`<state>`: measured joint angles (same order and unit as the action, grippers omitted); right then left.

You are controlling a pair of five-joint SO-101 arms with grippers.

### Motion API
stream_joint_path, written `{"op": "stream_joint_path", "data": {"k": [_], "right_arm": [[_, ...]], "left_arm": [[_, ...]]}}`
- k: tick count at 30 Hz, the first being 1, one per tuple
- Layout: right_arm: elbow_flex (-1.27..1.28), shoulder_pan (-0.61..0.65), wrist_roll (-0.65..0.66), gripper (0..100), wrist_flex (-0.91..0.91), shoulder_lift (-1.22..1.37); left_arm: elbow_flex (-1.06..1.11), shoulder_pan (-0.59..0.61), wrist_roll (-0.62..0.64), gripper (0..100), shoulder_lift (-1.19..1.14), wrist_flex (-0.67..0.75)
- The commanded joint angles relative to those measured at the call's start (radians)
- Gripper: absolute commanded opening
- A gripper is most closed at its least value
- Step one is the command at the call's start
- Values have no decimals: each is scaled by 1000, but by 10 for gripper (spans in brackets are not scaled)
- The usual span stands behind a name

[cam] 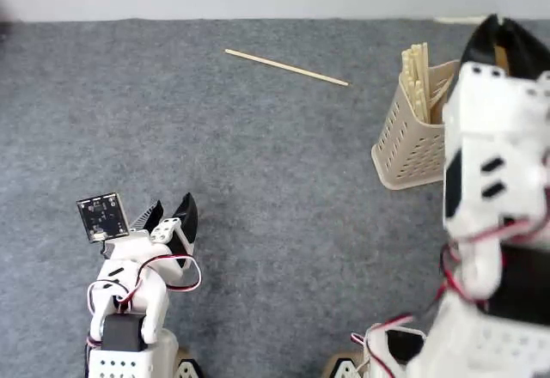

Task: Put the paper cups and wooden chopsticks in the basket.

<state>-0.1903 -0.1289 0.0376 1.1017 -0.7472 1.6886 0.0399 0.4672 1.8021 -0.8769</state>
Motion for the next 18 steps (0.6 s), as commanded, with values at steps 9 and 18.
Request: {"op": "stream_joint_path", "data": {"k": [9, 18], "right_arm": [[-37, -5, 114, 8, 216, -56], [35, -82, 112, 13, 260, 41]], "left_arm": [[-5, 0, -14, 188, 9, -5], [-5, 0, -14, 188, 9, -5]]}}
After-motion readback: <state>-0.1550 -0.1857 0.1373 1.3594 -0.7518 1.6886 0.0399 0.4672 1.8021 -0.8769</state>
